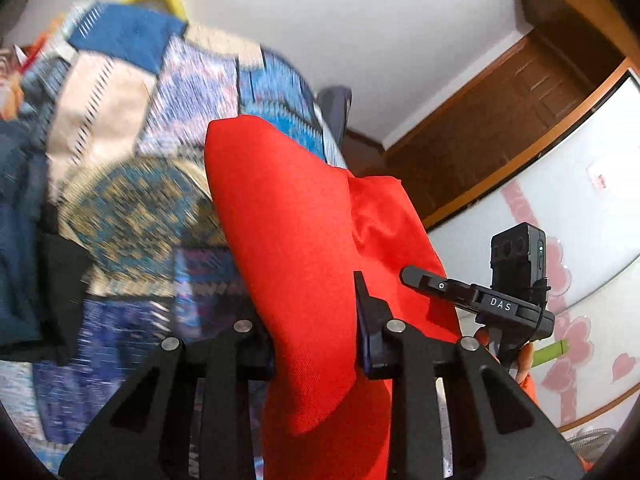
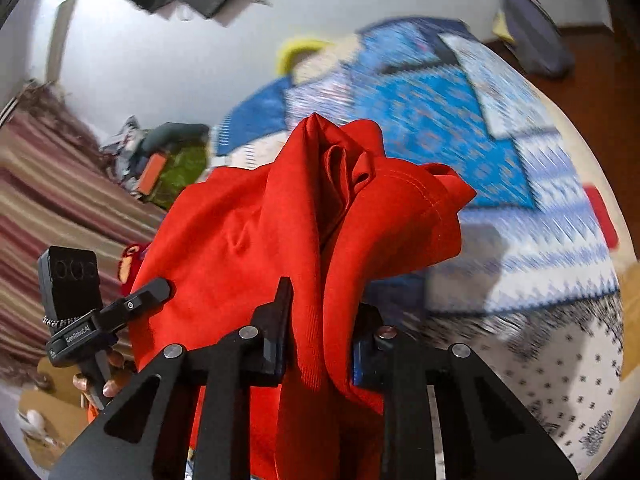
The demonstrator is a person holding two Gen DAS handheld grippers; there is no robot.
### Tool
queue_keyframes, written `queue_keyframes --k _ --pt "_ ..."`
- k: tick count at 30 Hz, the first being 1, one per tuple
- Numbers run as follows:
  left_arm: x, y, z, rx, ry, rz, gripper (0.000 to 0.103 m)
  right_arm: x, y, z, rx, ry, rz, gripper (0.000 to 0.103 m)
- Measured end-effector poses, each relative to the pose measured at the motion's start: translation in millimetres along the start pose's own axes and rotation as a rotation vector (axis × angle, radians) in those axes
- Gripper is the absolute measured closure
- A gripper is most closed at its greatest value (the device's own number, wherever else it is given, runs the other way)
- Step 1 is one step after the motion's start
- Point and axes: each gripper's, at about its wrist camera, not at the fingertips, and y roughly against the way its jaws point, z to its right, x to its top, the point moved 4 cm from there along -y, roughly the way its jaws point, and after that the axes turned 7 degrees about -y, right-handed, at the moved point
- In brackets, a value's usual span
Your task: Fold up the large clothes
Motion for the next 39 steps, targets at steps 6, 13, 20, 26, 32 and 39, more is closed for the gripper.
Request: queue_keyframes --k 6,13,20,26,32,39 --pt "29.7 89.5 -32.1 0.054 -0.013 0.115 0.075 12.6 -30.5 -89.6 0.067 0.090 0.014 0.082" --pt "61.0 192.4 -97.7 0.173 -0.014 0.221 0.075 16.2 -95.8 -188.7 0.142 0.193 -0.004 0.082" --pt "66.7 248.0 -179.7 0.287 0.046 0.261 0.075 7.0 -178.7 -249.3 0.191 0.238 -0.062 0.082" --pt "43.1 241.7 -276.5 0.360 0.181 0.174 0.073 -14.7 -263.6 -248.8 0.126 0.220 -0.160 0.082" --pt "1.7 223.1 -333.5 0.306 0.313 0.139 0.053 -28.7 -299.1 -225.3 0.027 0.245 -0.195 0.069" --pt "-1.9 224.4 -300.3 0.441 0.220 0.107 0.043 -35.3 -261.6 -226.3 -0.141 0.375 -0.150 0.052"
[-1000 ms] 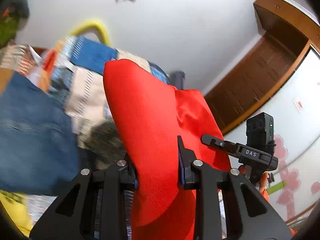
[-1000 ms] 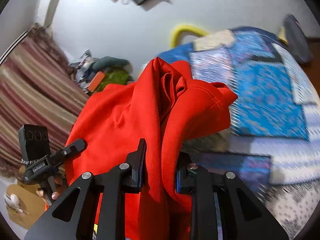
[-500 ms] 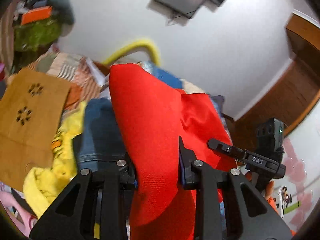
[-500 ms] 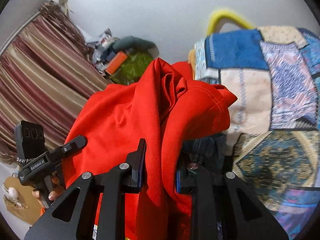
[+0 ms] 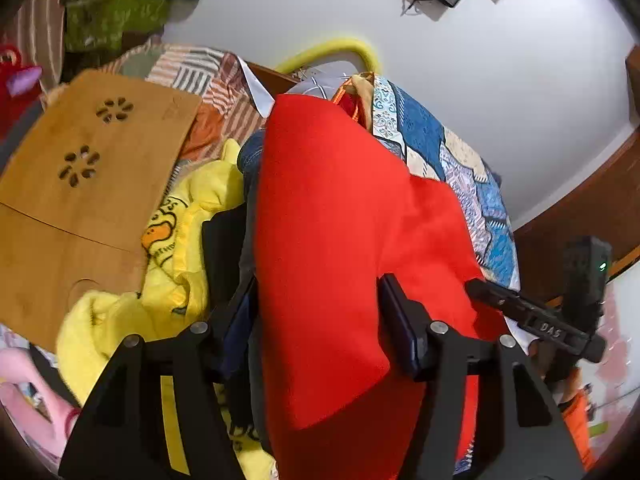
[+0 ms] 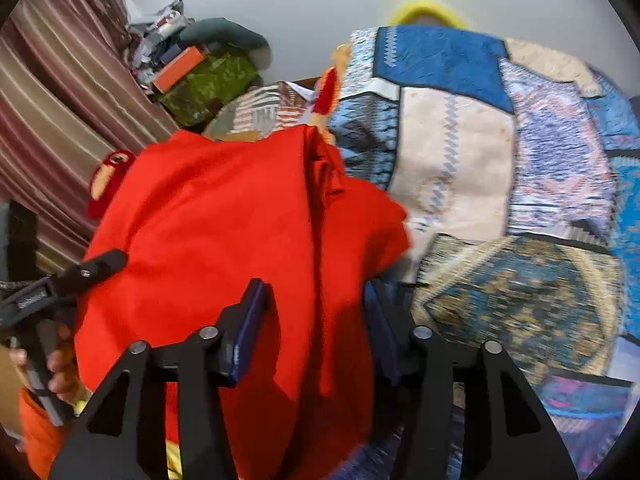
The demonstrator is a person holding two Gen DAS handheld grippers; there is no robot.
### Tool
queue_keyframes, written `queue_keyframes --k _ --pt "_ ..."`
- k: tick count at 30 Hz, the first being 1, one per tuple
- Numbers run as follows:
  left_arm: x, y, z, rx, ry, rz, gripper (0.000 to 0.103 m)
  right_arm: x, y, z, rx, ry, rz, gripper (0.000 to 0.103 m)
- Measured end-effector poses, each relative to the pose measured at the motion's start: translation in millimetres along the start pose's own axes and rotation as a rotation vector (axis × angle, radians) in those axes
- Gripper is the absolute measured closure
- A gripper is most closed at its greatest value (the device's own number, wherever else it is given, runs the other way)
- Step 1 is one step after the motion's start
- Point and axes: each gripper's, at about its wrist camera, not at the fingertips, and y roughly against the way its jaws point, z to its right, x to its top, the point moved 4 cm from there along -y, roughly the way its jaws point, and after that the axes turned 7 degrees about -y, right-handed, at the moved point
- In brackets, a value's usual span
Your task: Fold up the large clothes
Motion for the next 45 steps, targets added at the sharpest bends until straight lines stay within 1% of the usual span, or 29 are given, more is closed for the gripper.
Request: queue_keyframes --k 2,4,5,6,7,8,11,13,16,18,22,23,25,26,28,32,33,34,36,37,40,43,45 --pt "-5.1 5.8 6.0 0.028 -0.027 0.002 0.038 -6.9 7.1 2.5 -0.034 0.012 -0.001 0.050" --pt "-14.7 14.9 14.1 0.082 -0.063 0.014 0.032 -12.7 5.8 9.3 -0.068 0.013 -0.017 0.045" --pt "-23.0 21.2 19.7 0.112 -0.091 0.020 0.027 -18.8 5.7 12.6 -0.083 0.017 -0.028 0.045" --pt "-27.9 23.5 21.8 0.124 -0.103 0.022 0.025 -25.8 7.2 14.6 -0.098 0.024 -0.038 0.044" --pt "-38.1 28.2 26.0 0.141 -0.121 0.019 0.020 -30.0 7.5 15.8 -0.109 0.030 -0.046 0.044" --pt "-46.8 31.5 28.7 0.155 -0.134 0.011 0.018 -38.5 9.6 16.5 -0.121 0.045 -0.053 0.044" --pt "-69.7 37.5 30.7 0.195 -0.152 0.005 0.018 -57.5 19.1 14.9 -0.156 0.089 -0.058 0.044" --pt "-81.3 44.8 30.9 0.205 -0.136 0.006 0.018 -65.9 29.0 10.9 -0.166 0.112 -0.048 0.044" --pt "-91.9 63.0 35.5 0.192 -0.106 0.013 0.018 -75.8 54.3 -0.7 -0.153 0.140 -0.013 0.044" --pt "-95.4 78.6 43.7 0.196 -0.103 0.039 0.018 -79.3 79.4 -13.5 -0.130 0.161 0.036 0.044" --pt "-97.4 127.8 74.7 0.213 -0.146 0.140 0.018 -84.2 132.4 -39.0 -0.098 0.193 0.160 0.044" --pt "-96.6 138.8 82.6 0.212 -0.158 0.164 0.018 -85.0 151.1 -47.0 -0.080 0.199 0.199 0.044" --pt "-96.1 166.1 102.4 0.212 -0.186 0.232 0.018 -86.3 180.4 -59.3 -0.053 0.200 0.262 0.044" --pt "-97.5 185.5 116.3 0.218 -0.209 0.281 0.018 -88.3 199.3 -65.9 -0.037 0.199 0.306 0.044" --pt "-101.7 214.4 138.0 0.220 -0.246 0.354 0.018 -94.2 229.0 -76.0 -0.007 0.205 0.380 0.044" --pt "-115.5 268.1 177.9 0.219 -0.301 0.505 0.018 -113.8 285.4 -97.3 0.061 0.226 0.521 0.044" --pt "-119.2 276.6 184.2 0.216 -0.308 0.531 0.018 -118.8 296.7 -101.5 0.079 0.232 0.550 0.044" --pt "-125.7 289.9 194.4 0.207 -0.321 0.571 0.018 -123.4 305.6 -104.6 0.091 0.236 0.575 0.044" --pt "-135.0 306.4 207.5 0.211 -0.335 0.623 0.018 -135.1 323.6 -110.6 0.112 0.244 0.629 0.044" --pt "-142.6 316.6 215.8 0.223 -0.347 0.664 0.018 -141.8 331.6 -113.5 0.116 0.249 0.656 0.044" --pt "-164.3 336.4 233.1 0.265 -0.374 0.751 0.018 -157.9 347.4 -118.8 0.118 0.263 0.726 0.044" --pt "-182.7 345.0 244.5 0.285 -0.381 0.801 0.018 -172.1 353.7 -122.2 0.110 0.272 0.772 0.044" --pt "-193.2 346.4 249.0 0.291 -0.384 0.818 0.018 -177.7 352.6 -122.7 0.102 0.276 0.787 0.044"
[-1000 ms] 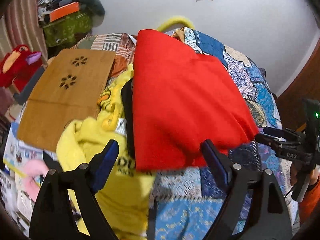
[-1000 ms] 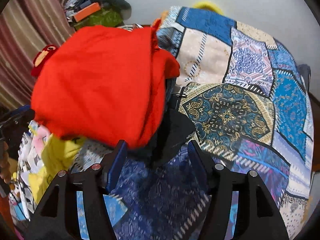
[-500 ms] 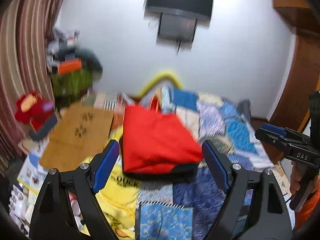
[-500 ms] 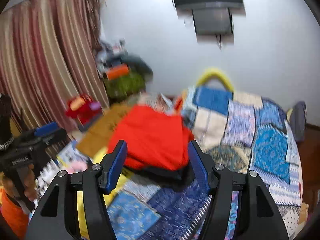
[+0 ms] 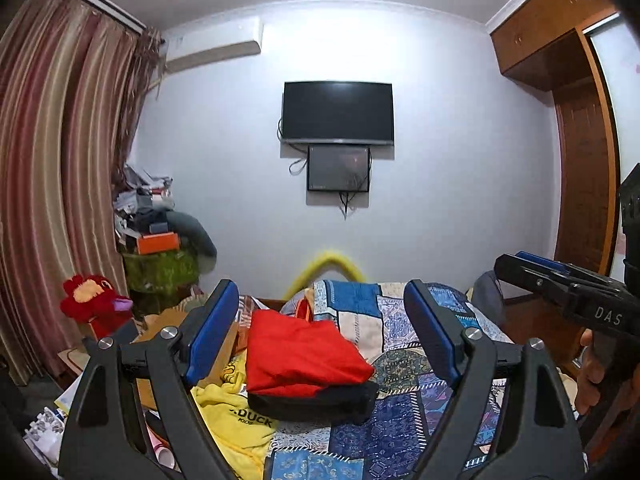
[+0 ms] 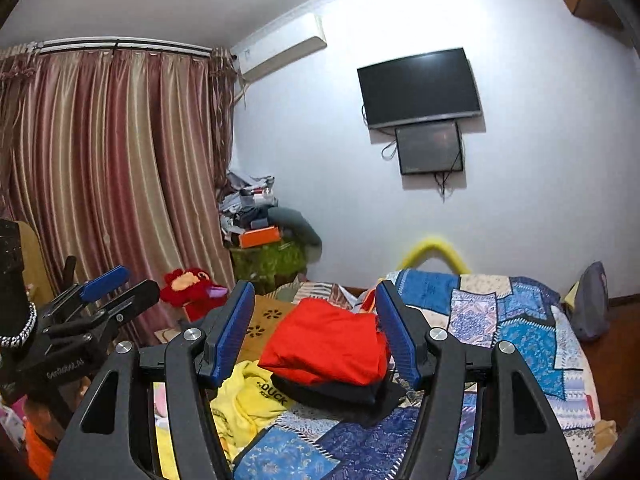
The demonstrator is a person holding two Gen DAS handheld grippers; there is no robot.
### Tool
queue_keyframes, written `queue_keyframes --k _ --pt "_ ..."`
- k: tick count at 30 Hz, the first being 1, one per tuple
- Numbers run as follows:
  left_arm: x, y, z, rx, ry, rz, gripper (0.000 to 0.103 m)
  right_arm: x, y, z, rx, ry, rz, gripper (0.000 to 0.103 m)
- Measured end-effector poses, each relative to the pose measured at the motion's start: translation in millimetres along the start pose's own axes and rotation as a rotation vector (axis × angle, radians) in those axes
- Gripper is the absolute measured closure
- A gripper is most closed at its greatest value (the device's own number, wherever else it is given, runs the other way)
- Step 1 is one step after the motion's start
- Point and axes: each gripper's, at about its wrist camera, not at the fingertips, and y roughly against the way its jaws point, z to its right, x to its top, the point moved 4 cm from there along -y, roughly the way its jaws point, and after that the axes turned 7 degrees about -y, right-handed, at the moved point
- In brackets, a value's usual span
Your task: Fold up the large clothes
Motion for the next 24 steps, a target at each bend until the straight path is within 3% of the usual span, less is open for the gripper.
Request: queue_keyframes --k 2,3,7,10,24 --pt "-4.5 7.7 4.0 0.008 0.004 0.012 0.018 -4.5 2.1 -2.7 -0.012 0.006 0.010 0.040" --pt "-6.3 9.6 6.0 0.007 0.003 0.014 0.018 -5.6 2.5 -3.0 -0.018 0.008 0.015 0.033" --pt "-13.4 12.8 9.5 0.023 0.013 0.017 0.004 -9.4 1.3 -2.9 -0.057 0.016 0.028 0.020" --pt "-17.0 13.5 9.7 0.033 0.024 0.015 0.001 -11.0 5.7 -2.0 -0.092 0.026 0.037 0.014" --pt "-28.7 13.7 7.8 0.059 0.051 -0.003 0.001 -12.3 11.2 0.8 -0.136 0.064 0.036 0.012"
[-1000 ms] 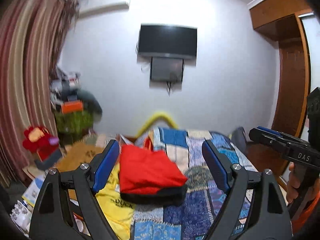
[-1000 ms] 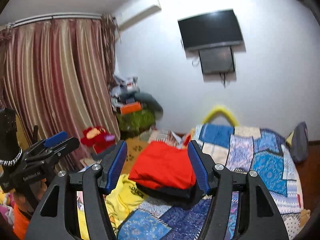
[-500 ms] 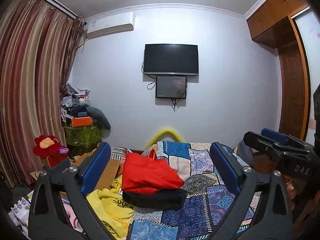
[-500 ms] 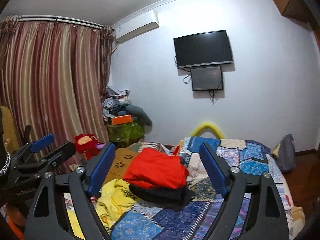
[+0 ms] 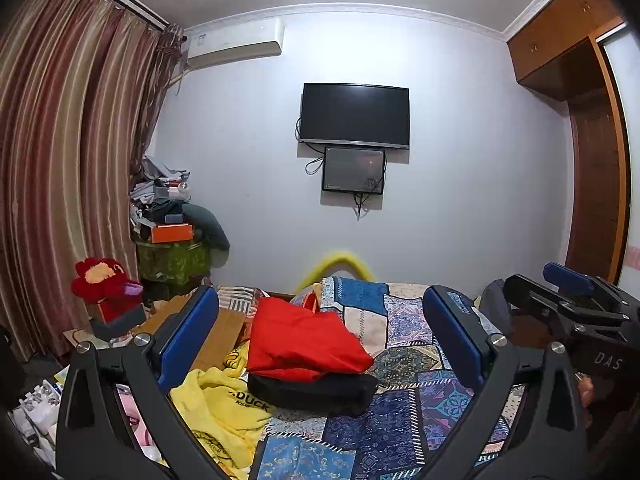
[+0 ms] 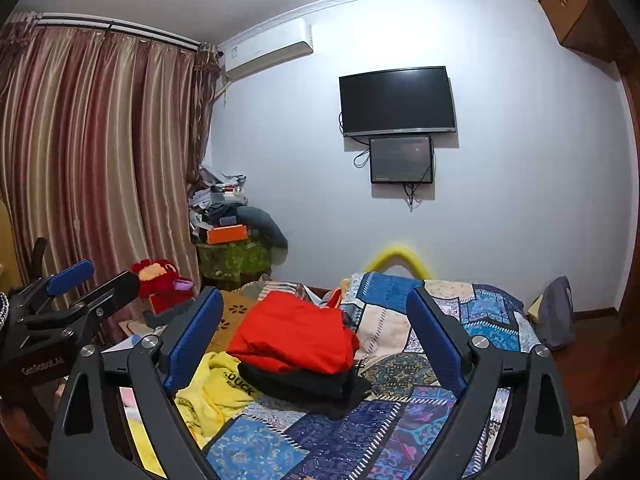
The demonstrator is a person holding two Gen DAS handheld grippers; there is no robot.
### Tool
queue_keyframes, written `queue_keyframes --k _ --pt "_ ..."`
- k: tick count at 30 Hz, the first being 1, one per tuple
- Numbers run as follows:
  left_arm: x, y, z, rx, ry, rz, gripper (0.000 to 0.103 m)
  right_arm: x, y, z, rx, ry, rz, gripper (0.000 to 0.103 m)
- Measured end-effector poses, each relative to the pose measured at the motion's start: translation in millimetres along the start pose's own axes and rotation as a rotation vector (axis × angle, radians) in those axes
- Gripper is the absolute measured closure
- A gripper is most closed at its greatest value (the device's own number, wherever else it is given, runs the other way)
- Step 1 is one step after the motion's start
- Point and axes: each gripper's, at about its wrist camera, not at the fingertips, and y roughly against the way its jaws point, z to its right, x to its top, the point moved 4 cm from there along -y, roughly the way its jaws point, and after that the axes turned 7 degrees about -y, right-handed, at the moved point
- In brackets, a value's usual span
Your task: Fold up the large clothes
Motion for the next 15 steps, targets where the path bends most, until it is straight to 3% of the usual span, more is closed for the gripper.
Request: queue_keyframes --k 15 --pt "-5.3 -2.6 -1.0 0.004 0.009 -0.019 0.001 -3.4 5.6 0.0 -0.003 0.007 -0.014 0.012"
